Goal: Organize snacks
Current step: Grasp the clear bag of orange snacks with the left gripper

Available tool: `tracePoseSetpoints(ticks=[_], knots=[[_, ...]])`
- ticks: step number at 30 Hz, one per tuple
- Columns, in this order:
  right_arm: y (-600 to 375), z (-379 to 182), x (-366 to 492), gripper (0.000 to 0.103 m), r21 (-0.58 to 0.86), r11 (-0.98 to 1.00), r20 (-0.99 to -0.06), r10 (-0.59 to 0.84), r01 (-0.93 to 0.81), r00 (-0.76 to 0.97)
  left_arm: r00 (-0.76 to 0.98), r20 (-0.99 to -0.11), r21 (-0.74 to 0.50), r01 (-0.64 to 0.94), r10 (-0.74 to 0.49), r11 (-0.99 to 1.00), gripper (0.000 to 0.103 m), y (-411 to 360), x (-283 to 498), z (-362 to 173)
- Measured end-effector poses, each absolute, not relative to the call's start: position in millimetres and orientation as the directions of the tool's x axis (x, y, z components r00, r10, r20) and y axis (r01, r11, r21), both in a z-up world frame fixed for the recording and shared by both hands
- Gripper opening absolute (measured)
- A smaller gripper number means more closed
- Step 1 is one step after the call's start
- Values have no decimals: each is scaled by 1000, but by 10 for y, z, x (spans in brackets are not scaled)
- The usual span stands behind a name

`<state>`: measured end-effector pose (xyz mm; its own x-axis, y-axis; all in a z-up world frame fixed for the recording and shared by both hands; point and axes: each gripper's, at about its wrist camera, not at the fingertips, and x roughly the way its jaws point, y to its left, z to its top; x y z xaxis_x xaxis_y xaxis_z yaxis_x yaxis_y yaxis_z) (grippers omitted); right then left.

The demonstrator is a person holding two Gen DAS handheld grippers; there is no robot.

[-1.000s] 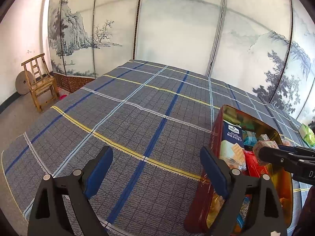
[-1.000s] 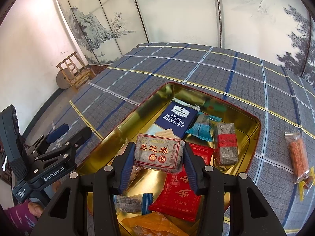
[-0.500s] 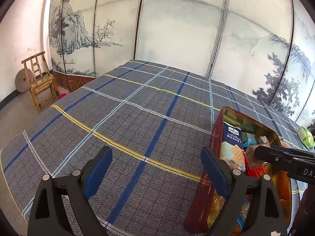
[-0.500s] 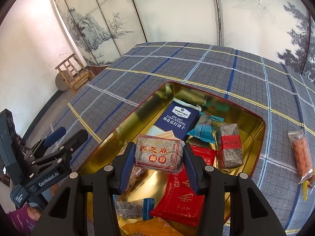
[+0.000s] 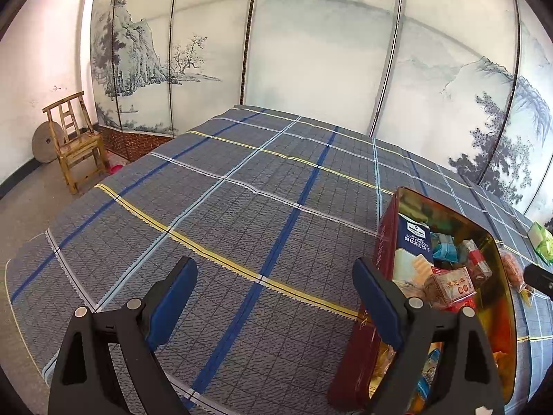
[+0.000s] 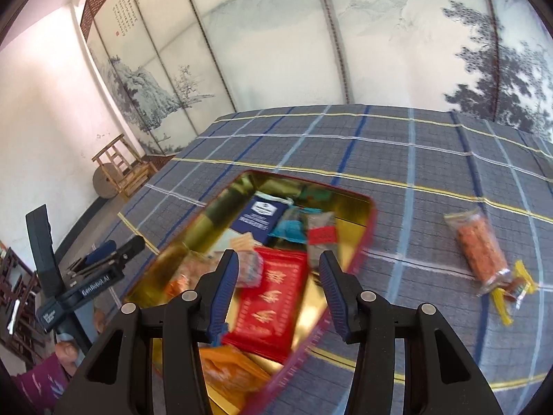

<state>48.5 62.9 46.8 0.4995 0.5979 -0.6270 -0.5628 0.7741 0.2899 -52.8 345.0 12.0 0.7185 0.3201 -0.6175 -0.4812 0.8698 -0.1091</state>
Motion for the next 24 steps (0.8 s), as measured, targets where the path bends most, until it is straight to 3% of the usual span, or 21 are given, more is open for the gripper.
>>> tracePoseSetpoints(ticks=[15, 24], knots=[[-1948, -151, 632, 55, 218, 974, -733, 206, -63, 648, 697, -581, -3, -519, 422, 854, 92, 3274, -543, 137], [-2523, -235, 686, 66, 217, 975, -738, 137, 39, 661, 645, -558, 115, -563, 523, 818, 92, 3155, -556, 189]])
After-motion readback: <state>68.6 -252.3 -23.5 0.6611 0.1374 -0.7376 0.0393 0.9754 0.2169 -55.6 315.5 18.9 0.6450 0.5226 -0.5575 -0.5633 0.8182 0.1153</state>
